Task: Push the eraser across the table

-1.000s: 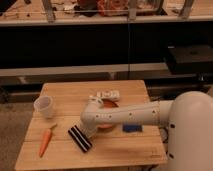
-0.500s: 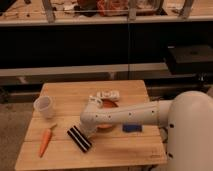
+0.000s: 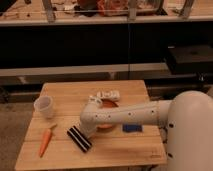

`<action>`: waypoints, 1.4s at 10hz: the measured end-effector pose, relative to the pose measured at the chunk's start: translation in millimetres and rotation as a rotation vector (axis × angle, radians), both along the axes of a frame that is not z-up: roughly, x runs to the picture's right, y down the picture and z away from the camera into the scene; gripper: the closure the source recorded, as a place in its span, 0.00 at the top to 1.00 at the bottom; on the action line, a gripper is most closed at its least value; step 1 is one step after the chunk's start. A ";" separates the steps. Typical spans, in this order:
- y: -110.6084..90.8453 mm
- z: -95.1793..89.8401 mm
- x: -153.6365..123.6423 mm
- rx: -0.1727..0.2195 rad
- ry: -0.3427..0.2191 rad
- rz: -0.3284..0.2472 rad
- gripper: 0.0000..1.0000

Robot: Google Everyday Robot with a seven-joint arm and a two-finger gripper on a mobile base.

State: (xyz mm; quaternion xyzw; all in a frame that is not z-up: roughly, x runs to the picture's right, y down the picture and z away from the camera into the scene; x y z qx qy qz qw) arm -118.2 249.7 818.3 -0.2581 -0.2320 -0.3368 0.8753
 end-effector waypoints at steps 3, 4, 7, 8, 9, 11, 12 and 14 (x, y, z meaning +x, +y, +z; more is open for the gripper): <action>0.5 0.4 -1.8 0.000 -0.004 -0.003 0.00; 0.6 0.7 -3.1 0.000 -0.007 -0.005 0.00; 0.1 0.3 -2.9 0.001 -0.007 -0.005 0.00; 0.5 0.6 -3.6 0.000 -0.009 -0.007 0.00; 0.6 0.8 -4.9 0.000 -0.011 -0.009 0.00; 0.1 0.1 -5.0 0.001 -0.012 -0.009 0.00; 0.0 0.0 -5.0 0.001 -0.012 -0.009 0.00; 0.2 0.8 -6.0 0.001 -0.017 -0.014 0.00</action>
